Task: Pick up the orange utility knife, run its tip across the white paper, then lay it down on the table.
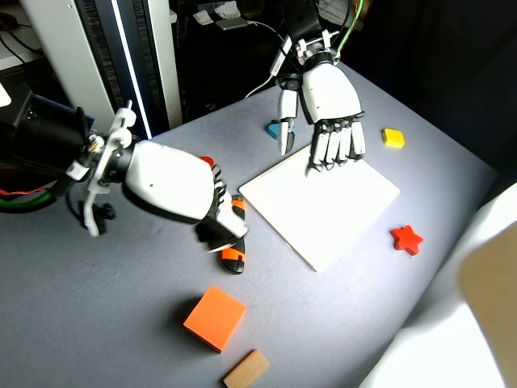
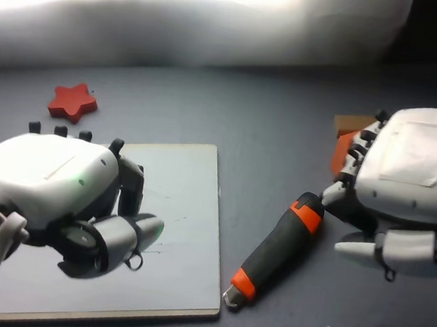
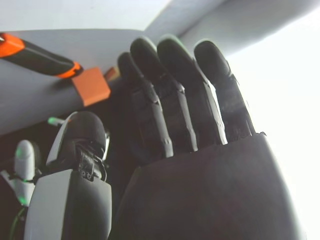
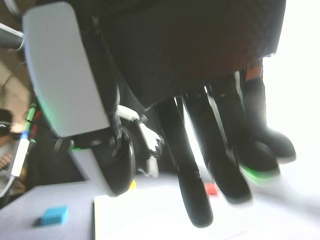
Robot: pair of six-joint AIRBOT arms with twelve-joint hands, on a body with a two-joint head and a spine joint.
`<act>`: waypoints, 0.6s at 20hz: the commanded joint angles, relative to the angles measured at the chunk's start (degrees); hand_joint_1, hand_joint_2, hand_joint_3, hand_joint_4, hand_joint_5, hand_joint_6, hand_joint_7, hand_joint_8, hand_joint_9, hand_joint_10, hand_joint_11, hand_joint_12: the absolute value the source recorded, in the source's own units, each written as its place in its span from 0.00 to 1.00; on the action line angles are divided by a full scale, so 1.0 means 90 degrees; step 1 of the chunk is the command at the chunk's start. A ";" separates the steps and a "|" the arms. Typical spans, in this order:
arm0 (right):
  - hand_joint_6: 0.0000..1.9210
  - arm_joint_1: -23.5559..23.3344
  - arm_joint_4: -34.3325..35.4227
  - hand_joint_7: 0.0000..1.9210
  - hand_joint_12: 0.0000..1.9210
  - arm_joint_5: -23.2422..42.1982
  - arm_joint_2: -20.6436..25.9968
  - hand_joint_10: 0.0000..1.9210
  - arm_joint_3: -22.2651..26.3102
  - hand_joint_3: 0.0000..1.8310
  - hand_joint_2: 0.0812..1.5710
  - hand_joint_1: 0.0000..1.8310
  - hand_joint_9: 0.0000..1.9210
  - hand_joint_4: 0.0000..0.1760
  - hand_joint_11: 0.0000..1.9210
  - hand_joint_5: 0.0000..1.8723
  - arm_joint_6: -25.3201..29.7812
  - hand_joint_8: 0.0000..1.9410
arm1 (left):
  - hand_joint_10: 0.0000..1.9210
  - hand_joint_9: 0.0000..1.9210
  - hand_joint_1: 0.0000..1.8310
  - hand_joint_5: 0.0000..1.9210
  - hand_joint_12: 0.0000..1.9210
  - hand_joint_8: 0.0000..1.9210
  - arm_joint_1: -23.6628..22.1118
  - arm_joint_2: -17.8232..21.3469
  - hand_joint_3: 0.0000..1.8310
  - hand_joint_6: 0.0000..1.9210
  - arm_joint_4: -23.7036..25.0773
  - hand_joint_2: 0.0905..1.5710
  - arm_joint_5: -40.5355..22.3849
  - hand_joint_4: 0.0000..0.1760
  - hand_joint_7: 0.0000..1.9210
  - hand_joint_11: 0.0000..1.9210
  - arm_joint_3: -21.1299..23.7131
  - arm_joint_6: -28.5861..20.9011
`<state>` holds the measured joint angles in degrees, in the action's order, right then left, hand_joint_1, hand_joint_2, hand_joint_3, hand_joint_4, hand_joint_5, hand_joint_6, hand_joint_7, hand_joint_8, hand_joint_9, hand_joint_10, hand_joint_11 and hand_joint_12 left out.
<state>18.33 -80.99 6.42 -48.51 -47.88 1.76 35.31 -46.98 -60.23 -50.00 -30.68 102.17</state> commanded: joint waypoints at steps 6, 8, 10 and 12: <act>1.00 0.0062 0.0270 0.62 1.00 0.1335 0.0408 1.00 0.0162 0.01 1.00 0.19 0.62 0.00 0.57 0.55 0.0218 1.00 | 1.00 0.55 0.24 0.45 1.00 0.95 -0.0130 0.0049 0.01 0.97 0.0431 0.92 -0.0503 0.00 0.53 0.50 0.0049 0.0143; 1.00 0.0110 0.0270 0.63 1.00 0.1310 0.0493 1.00 0.0161 0.01 1.00 0.18 0.64 0.00 0.58 0.56 0.0094 1.00 | 1.00 0.58 0.28 0.49 1.00 1.00 -0.0135 0.0048 0.00 1.00 0.0433 0.94 -0.0503 0.00 0.54 0.53 0.0045 0.0143; 1.00 0.0111 0.0318 0.62 1.00 0.1379 0.0551 1.00 0.0159 0.01 0.99 0.19 0.63 0.00 0.58 0.56 0.0022 1.00 | 1.00 0.59 0.32 0.50 1.00 1.00 -0.0104 0.0050 0.00 1.00 0.0445 0.93 -0.0503 0.00 0.55 0.55 0.0057 0.0136; 1.00 0.0050 0.0333 0.61 1.00 0.1405 0.0573 1.00 0.0161 0.00 0.99 0.19 0.62 0.00 0.56 0.54 -0.0061 1.00 | 1.00 0.58 0.32 0.50 1.00 1.00 -0.0041 0.0051 0.00 1.00 0.0523 0.93 -0.0503 0.00 0.55 0.54 0.0085 0.0045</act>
<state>19.53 -79.90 16.71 -43.66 -46.57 1.39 35.24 -46.98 -58.26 -50.59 -30.02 102.59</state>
